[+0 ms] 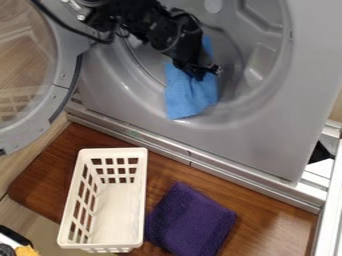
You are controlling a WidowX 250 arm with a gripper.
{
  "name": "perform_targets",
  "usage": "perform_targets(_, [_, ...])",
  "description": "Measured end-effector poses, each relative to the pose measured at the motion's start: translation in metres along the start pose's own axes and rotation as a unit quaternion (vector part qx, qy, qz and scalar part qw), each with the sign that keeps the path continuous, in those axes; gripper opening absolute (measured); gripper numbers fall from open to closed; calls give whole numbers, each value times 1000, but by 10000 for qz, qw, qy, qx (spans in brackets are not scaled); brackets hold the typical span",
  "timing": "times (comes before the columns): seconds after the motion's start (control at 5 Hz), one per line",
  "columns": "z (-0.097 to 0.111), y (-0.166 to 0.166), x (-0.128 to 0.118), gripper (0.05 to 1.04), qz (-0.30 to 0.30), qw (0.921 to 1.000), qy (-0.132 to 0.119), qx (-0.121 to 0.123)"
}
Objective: Take the blue clothe and put it in the machine
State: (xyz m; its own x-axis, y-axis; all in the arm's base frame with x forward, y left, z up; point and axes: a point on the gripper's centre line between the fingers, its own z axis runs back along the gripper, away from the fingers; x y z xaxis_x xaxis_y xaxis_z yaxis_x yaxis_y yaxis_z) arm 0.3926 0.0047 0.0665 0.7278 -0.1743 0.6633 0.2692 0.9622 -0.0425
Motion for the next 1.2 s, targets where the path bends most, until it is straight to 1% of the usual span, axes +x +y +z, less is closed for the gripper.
perform_targets(0.2, [-16, -1, 5, 237, -49, 9999, 85, -131])
perform_targets(0.4, [-16, -3, -1, 499, 88, 9997, 144, -168])
perform_targets(0.6, [-15, -7, -6, 804, 184, 9994, 168, -245])
perform_targets(0.8, [-3, -12, 3, 1009, 175, 9992, -16, -360])
perform_targets(1.0, [6, -11, 8, 1007, 190, 9986, -91, -487])
perform_targets(1.2, [35, -7, 19, 1002, 198, 9981, -329, -486])
